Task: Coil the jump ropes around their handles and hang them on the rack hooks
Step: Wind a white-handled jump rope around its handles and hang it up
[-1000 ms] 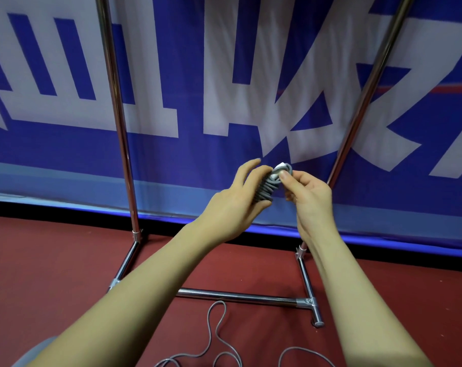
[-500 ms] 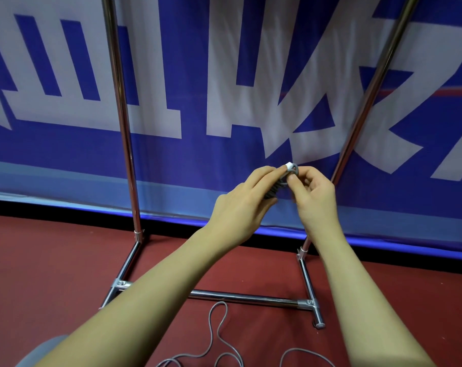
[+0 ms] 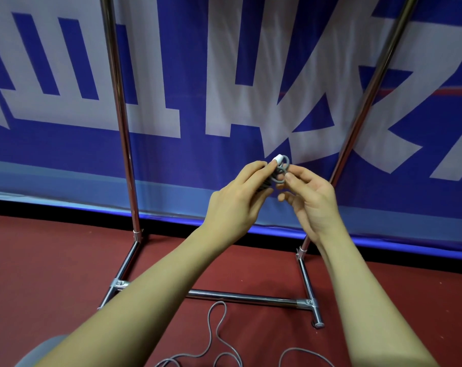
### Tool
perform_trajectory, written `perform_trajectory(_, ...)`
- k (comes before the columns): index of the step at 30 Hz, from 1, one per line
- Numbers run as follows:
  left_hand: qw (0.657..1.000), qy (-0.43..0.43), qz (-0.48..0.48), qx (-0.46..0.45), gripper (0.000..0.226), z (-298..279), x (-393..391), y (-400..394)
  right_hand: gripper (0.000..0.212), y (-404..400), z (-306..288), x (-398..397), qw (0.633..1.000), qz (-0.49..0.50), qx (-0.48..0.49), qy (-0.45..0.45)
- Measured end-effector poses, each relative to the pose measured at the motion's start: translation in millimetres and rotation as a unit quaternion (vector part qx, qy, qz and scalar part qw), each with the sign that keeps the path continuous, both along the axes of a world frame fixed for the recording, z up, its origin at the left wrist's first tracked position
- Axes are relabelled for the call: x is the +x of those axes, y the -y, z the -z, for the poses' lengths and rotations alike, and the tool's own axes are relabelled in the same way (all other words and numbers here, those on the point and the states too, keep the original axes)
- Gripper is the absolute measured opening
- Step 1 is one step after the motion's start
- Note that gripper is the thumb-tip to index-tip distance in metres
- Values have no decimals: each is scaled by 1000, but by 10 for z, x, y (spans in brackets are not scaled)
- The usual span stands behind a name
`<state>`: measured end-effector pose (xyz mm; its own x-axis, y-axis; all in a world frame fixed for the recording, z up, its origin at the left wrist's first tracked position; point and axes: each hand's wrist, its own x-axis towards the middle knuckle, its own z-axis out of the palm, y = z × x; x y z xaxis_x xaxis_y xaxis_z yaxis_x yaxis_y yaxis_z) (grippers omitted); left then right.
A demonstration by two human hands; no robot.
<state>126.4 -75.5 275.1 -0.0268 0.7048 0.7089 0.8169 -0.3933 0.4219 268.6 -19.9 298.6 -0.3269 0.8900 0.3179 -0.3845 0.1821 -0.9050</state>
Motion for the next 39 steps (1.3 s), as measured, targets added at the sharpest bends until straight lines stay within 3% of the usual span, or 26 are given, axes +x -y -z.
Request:
perform_trajectory(3,1000,-4,3,6,48,-13,-15,17,23,-43,45,9,1000,-15,-9,-12)
perform_trajectory(6,999,30,34,9,48,-28,-22,24,57,-74,57,14,999,-32,-13,-29)
perform_trajectory(9,996,63,64,4,47,-32,-44,19,68,-87,64,-4,998,-40,-21,-47)
perform_trajectory(20,994,49,98,28,51,-73,23,99,41,-37,-1,3,998,-36,-7,-47)
perform_trajectory(26,993,-71,-3,96,45,12,10,17,6,-1,-57,52,999,44,12,30)
perform_trajectory(30,990,-100,-42,88,44,39,51,-37,20,6,-74,34,992,106,9,64)
perform_trajectory(39,994,-91,-45,42,45,119,66,-101,22,19,-11,-65,973,200,35,112)
